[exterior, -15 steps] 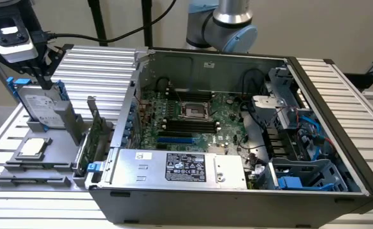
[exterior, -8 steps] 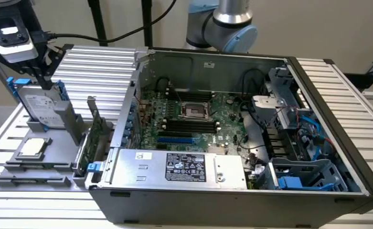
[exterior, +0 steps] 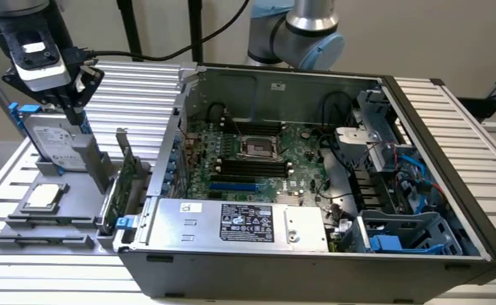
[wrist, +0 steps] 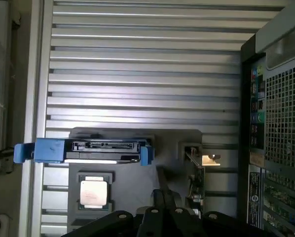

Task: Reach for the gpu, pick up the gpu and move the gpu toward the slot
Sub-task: 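Reach for the gpu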

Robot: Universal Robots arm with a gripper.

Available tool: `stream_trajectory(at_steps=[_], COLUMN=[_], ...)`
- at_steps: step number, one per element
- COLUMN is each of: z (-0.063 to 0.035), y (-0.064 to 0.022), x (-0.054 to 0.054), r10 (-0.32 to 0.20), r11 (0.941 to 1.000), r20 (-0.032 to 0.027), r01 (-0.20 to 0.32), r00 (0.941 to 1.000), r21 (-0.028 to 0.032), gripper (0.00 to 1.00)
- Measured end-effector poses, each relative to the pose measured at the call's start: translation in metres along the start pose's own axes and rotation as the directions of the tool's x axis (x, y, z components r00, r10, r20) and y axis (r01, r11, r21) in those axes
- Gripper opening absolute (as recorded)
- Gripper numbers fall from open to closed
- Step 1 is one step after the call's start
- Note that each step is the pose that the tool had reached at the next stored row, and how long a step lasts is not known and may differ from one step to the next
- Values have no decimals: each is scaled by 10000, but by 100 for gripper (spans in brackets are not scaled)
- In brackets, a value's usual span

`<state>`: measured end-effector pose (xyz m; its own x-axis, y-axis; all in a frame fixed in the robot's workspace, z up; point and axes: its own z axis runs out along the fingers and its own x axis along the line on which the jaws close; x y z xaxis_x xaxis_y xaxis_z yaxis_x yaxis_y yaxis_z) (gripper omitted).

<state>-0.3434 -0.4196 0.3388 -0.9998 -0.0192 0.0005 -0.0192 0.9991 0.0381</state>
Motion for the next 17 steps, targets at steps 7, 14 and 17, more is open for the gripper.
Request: stream_trajectory(at_steps=[7,14,17], z=[-1,29,61], y=[-189,-407,-474], x=[-172,-255,-312], r10=[2,1,1], r11=[10000,10000,10000], r20=[-5,-4,-3], r01=[-2,-1,-1], r00=[10000,10000,10000], r21=[16,25,27], gripper=[11,11,11])
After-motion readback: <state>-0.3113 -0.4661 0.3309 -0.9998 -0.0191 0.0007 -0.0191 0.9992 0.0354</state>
